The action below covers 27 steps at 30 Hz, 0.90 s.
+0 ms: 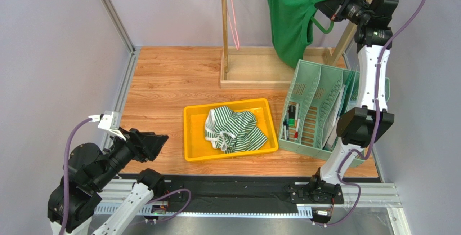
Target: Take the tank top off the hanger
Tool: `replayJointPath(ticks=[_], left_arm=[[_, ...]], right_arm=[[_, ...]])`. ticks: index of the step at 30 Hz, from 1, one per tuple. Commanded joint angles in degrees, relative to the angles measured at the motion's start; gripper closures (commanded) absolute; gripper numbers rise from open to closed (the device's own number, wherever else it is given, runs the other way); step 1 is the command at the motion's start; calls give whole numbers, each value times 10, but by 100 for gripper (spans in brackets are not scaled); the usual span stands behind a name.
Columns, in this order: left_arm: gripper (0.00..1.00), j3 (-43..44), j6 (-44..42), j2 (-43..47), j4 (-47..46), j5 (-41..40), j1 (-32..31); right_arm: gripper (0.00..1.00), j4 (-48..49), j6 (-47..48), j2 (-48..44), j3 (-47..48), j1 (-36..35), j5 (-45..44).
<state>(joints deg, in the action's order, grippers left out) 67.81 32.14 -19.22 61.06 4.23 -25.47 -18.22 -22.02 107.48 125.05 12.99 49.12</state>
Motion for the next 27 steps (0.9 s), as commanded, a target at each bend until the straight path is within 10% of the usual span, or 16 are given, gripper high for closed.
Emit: replayJointPath(ticks=[1, 17, 27], left_arm=[[31, -6, 9, 2, -9, 3, 0], [32, -23, 23, 15, -13, 10, 0], [32, -35, 28, 30, -9, 8, 0]], right_arm=[[100, 18, -73, 25, 57, -6, 43], [100, 59, -223, -41, -133, -26, 4], [100, -34, -114, -201, -232, -103, -126]])
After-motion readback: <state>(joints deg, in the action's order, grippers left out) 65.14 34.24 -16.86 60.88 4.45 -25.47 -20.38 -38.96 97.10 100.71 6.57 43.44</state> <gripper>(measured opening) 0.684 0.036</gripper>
